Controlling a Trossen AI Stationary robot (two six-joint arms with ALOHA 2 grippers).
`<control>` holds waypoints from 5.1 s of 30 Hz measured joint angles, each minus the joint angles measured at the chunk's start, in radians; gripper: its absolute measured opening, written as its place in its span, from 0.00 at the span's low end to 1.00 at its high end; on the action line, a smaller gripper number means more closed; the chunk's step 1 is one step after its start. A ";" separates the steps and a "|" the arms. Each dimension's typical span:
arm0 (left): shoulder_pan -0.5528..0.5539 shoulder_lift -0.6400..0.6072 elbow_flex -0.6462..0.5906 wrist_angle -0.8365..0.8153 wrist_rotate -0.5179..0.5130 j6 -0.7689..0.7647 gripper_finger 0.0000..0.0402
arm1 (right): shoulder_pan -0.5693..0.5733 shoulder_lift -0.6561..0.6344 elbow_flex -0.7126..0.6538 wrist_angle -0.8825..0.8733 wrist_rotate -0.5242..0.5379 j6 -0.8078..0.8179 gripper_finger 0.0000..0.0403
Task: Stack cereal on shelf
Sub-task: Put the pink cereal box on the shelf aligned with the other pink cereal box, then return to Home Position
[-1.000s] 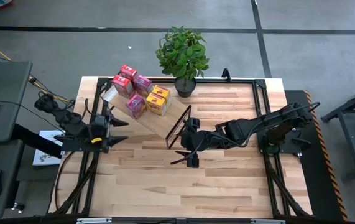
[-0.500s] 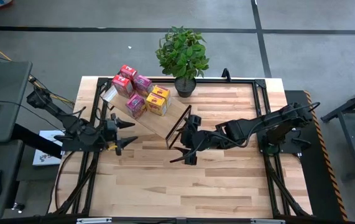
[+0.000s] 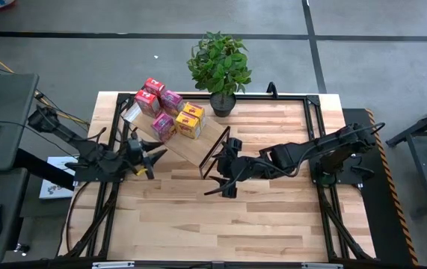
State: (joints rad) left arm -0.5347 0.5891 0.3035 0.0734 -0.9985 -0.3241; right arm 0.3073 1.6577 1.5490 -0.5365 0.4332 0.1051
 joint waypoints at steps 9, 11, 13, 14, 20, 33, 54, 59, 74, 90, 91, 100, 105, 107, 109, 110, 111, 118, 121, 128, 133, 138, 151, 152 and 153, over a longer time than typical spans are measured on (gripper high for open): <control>0.044 0.039 0.000 -0.002 -0.055 0.012 0.01 | 0.000 0.000 0.000 0.000 -0.003 0.010 0.75; 0.058 0.044 -0.001 -0.001 -0.056 0.011 0.01 | 0.000 0.000 0.000 0.000 -0.003 0.010 0.75; 0.077 0.048 0.000 -0.010 -0.058 0.011 0.00 | 0.000 0.000 0.000 0.000 -0.003 0.010 0.75; 0.089 0.051 0.000 -0.019 -0.058 0.009 0.00 | 0.000 0.000 0.000 0.001 -0.003 0.010 0.75; 0.167 0.060 -0.001 -0.067 -0.051 -0.013 0.00 | 0.000 0.000 0.000 0.002 -0.003 0.011 0.75; 0.312 0.059 -0.001 -0.144 -0.055 -0.014 0.00 | 0.000 0.000 0.000 0.002 -0.002 0.011 0.75; 0.441 0.059 -0.001 -0.127 0.124 -0.003 0.00 | 0.000 0.000 0.000 0.002 0.000 0.011 0.75; 0.479 0.059 -0.001 -0.126 0.123 0.016 0.00 | 0.000 0.000 0.000 0.002 0.000 0.011 0.75; 0.542 0.096 -0.001 -0.025 0.257 0.040 0.00 | 0.000 0.000 0.000 0.002 -0.003 0.011 0.75; 0.371 -0.168 0.062 -0.184 0.593 0.248 0.00 | 0.001 0.000 0.000 -0.088 -0.021 0.019 0.75; 0.351 -0.198 0.062 -0.203 0.609 0.248 0.00 | 0.001 0.000 0.000 -0.088 -0.025 0.019 0.75; 0.249 -0.518 -0.062 -0.199 0.633 0.320 0.00 | 0.001 0.000 0.000 -0.098 -0.097 0.017 0.75; 0.247 -0.584 -0.143 -0.133 0.667 0.361 0.00 | 0.001 0.000 0.000 -0.154 -0.120 -0.001 0.75; 0.248 -0.575 -0.161 -0.102 0.698 0.363 0.00 | 0.001 -0.001 0.000 -0.176 -0.125 -0.008 0.75; 0.252 -0.579 -0.196 -0.084 0.701 0.362 0.00 | 0.001 -0.001 0.000 -0.208 -0.134 -0.008 0.75; 0.253 -0.586 -0.216 -0.085 0.710 0.363 0.00 | 0.001 -0.001 0.000 -0.226 -0.138 -0.008 0.75; 0.256 -0.584 -0.232 -0.056 0.721 0.363 0.00 | 0.001 -0.001 0.000 -0.244 -0.138 -0.008 0.75; 0.290 -0.586 -0.292 0.069 0.857 0.358 0.00 | 0.000 -0.001 0.000 -0.413 -0.127 0.069 0.68; 0.302 -0.585 -0.292 0.086 0.952 0.355 0.00 | 0.000 -0.001 0.000 -0.458 -0.127 0.090 0.59; 0.320 -0.585 -0.292 0.074 0.963 0.361 0.00 | 0.015 -0.059 -0.038 -0.685 -0.127 0.233 0.23; 0.320 -0.585 -0.292 0.069 0.960 0.368 0.00 | 0.029 -0.305 -0.300 -0.578 -0.119 0.402 0.03; 0.320 -0.585 -0.292 0.072 0.926 0.388 0.00 | 0.005 -0.630 -0.691 -0.137 -0.083 0.370 0.06; 0.320 -0.585 -0.292 0.070 0.909 0.381 0.00 | -0.302 -1.195 -1.221 0.457 -0.329 0.137 0.00; 0.320 -0.585 -0.292 0.070 0.909 0.381 0.00 | -0.302 -1.221 -1.252 0.497 -0.352 0.124 0.00; 0.320 -0.585 -0.292 0.070 0.909 0.381 0.00 | -0.300 -1.243 -1.283 0.538 -0.380 0.115 0.00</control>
State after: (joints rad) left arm -0.2150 0.0044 0.0116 0.1432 -0.0898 0.0566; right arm 0.0071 0.4149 0.2663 0.0017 0.0533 0.2205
